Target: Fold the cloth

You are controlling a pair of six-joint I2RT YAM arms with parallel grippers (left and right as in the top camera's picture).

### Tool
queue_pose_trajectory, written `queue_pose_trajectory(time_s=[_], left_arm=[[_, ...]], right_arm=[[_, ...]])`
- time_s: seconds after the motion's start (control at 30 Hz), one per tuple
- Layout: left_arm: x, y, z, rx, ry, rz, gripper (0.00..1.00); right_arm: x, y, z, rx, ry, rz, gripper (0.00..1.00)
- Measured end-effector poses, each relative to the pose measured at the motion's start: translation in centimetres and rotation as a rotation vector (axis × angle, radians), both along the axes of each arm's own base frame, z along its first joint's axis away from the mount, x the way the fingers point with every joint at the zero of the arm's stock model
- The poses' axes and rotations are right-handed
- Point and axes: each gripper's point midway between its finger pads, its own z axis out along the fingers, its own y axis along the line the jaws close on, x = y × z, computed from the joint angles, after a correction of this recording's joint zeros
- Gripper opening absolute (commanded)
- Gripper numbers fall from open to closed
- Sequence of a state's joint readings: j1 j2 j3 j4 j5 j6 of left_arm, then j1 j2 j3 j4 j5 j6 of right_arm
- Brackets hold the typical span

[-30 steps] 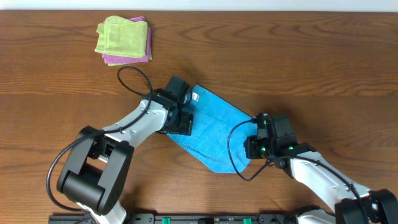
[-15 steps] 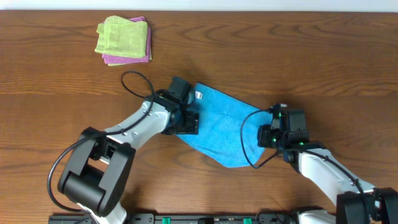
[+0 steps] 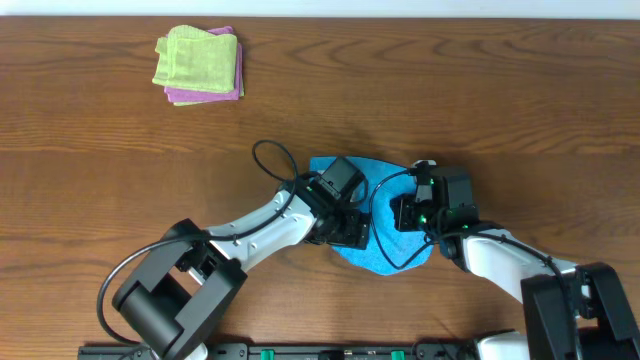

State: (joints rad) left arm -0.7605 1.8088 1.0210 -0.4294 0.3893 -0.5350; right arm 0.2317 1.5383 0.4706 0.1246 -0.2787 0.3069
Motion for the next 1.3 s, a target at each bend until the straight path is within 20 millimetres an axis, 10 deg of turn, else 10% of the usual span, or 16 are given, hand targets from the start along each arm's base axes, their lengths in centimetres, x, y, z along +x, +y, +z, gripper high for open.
queue_pose_trajectory(time_s=[0.7, 0.97, 1.23, 1.3], left_arm=[[-2.7, 2.5, -0.2, 0.086, 0.121, -0.033, 0.82], [-3.7, 2.7, -0.4, 0.082, 0.16, -0.056, 0.61], [-3.9, 2.1, 0.0, 0.046, 0.171, -0.079, 0.96], [-4.0, 2.2, 0.1, 0.044, 0.17, -0.099, 0.95]], right_arm=[[3.3, -0.4, 1.9, -0.112, -0.219, 0.093, 0.21], [2.4, -0.5, 0.4, -0.107, -0.129, 0.084, 0.1], [3.4, -0.2, 6.4, -0.062, -0.224, 0.053, 0.35], [3.2, -0.1, 7.5, -0.054, -0.228, 0.056, 0.58]])
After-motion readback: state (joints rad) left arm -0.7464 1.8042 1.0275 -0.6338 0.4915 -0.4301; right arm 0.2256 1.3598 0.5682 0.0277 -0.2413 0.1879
